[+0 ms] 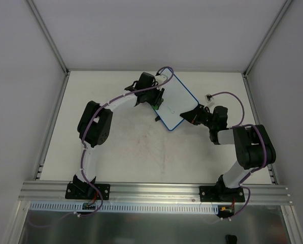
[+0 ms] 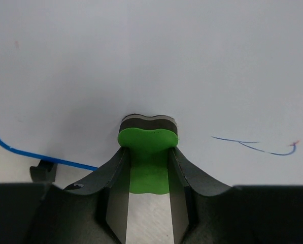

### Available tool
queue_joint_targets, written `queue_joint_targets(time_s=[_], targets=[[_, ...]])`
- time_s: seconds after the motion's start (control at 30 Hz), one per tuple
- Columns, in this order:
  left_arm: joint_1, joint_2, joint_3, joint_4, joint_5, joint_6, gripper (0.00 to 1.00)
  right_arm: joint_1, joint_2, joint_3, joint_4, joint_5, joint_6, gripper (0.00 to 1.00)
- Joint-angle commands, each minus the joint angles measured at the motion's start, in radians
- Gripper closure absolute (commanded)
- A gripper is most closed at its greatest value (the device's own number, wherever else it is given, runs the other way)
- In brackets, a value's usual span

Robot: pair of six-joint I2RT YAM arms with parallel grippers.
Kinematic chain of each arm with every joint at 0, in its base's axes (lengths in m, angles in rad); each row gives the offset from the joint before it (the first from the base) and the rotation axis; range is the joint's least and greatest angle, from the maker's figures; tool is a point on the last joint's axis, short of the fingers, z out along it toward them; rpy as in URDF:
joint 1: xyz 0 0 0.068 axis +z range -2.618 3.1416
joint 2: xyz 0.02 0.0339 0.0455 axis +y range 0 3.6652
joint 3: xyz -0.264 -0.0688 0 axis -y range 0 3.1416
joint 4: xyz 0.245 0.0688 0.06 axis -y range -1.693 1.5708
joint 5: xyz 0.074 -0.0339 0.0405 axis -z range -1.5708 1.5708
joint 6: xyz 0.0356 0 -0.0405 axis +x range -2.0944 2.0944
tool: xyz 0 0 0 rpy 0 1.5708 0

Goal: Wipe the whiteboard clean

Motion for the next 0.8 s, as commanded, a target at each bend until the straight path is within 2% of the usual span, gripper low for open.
queue_joint_targets(time_s=[0.0,0.3,0.6,0.67,0.77], targets=[[-0.117,0.048,-0.007,-0.060,0.176,0.145,1.00,0.014,-0.046,0.043,0.144,-0.096,0.008,1.00],[-0.253,0.005,-0.054,-0.089,0.222,0.326,1.00,0.011,-0.042,0.045,0.146,-0.096,0.011,1.00],[-0.270,-0.036,-0.113,-0.091,0.210,0.394,1.00,0.009,-0.039,0.046,0.144,-0.096,0.014,1.00],[-0.270,-0.033,-0.107,-0.089,0.193,0.391,1.00,0.009,-0.036,0.048,0.149,-0.098,0.014,1.00],[-0.261,0.014,-0.045,-0.091,0.080,0.334,1.00,0.009,-0.032,0.048,0.155,-0.099,0.019,1.00]])
